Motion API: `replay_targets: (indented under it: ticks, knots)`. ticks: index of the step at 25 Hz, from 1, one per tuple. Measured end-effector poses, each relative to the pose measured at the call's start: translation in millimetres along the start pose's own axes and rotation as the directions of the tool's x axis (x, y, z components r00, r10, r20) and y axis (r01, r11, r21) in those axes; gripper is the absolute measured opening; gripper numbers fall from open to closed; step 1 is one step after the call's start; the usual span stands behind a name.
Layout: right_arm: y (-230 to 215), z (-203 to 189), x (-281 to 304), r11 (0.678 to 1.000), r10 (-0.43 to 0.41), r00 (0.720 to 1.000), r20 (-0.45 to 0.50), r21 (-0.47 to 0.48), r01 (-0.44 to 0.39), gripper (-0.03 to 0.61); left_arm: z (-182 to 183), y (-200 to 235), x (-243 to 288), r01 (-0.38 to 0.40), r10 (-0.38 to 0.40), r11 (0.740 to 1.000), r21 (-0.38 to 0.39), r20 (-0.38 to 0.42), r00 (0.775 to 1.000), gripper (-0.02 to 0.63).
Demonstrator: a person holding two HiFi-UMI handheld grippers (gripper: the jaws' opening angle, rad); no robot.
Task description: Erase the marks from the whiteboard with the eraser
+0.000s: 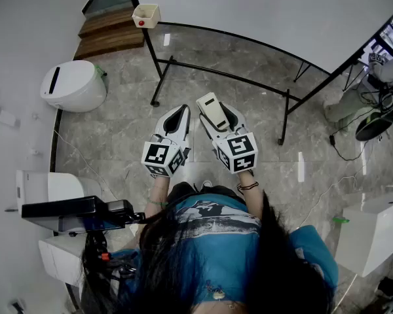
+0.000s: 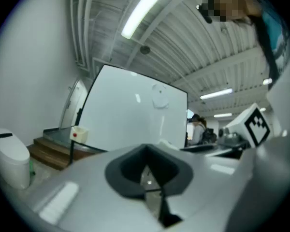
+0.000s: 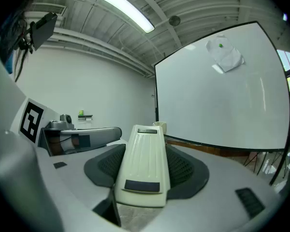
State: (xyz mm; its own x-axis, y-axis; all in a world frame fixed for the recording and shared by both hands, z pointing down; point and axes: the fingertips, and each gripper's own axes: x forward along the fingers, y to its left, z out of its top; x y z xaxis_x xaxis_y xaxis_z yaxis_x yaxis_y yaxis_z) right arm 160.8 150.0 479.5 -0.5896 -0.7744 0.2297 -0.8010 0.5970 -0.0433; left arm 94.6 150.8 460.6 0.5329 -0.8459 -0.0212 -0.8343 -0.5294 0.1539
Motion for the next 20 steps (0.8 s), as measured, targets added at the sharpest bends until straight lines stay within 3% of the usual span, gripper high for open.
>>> replay_targets:
  ticks: [9, 20]
  knots:
    - [-25, -14, 11, 0.999, 0.015, 1.0, -0.019, 0.044, -0.014, 0.264, -15, -3, 22, 0.0, 0.0, 1.0, -0.002, -0.039, 0.999, 0.003]
    - [-58, -7, 91, 0.999, -0.008, 1.0, -0.027, 0.039, 0.01, 0.264, -19, 65, 84, 0.038, -0.038, 0.999, 0.003, -0.047, 0.998, 0.003]
